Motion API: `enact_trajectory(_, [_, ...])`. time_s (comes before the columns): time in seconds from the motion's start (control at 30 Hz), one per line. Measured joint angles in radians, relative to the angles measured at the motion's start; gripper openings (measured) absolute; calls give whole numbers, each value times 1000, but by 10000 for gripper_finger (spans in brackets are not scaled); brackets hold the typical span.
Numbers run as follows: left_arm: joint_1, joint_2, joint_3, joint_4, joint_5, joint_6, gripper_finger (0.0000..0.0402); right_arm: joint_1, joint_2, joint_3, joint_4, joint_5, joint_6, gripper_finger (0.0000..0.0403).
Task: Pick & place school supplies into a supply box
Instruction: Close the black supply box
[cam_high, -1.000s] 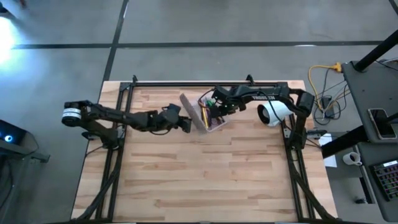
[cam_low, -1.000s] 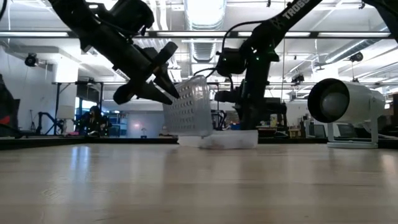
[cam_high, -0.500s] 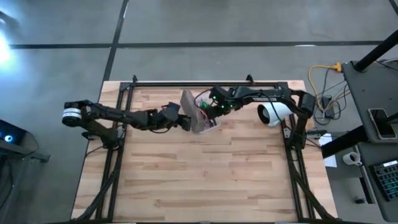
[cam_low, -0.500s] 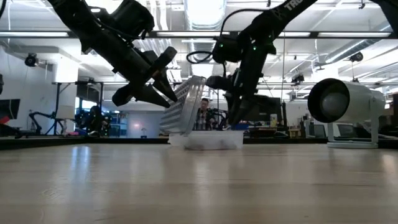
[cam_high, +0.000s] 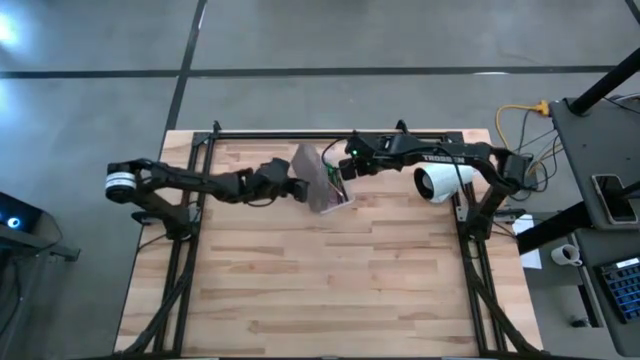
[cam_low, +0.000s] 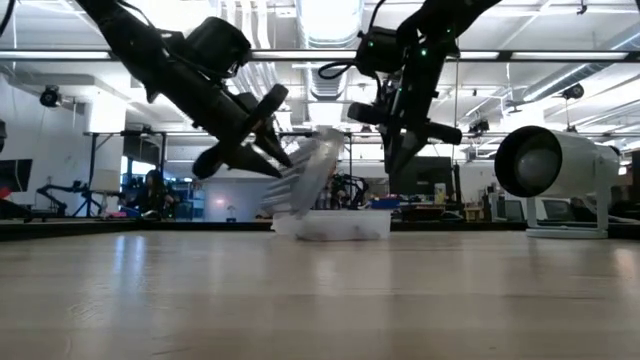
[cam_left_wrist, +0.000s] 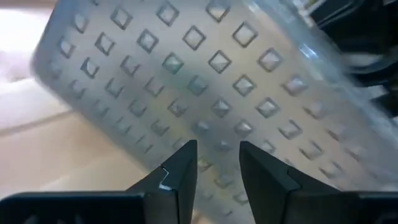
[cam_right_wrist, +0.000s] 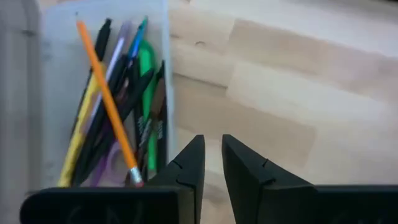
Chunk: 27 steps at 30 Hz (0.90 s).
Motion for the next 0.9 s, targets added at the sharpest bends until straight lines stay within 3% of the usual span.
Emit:
enact_trajectory(0.13, [12, 45, 12, 92, 53, 34, 104, 5, 10, 0, -15, -35, 54, 53])
enact_trajectory(0.4, [3, 137, 39, 82, 218, 33, 104, 15, -11, 2, 1, 34, 88, 61])
enact_trajectory(0.73, [-14, 15, 33, 57, 194, 75, 104, 9, -5, 1, 167, -21, 26, 59])
enact_trajectory(0.9, [-14, -57, 33, -145, 119, 82, 104, -19, 52, 1, 230, -113, 28, 59])
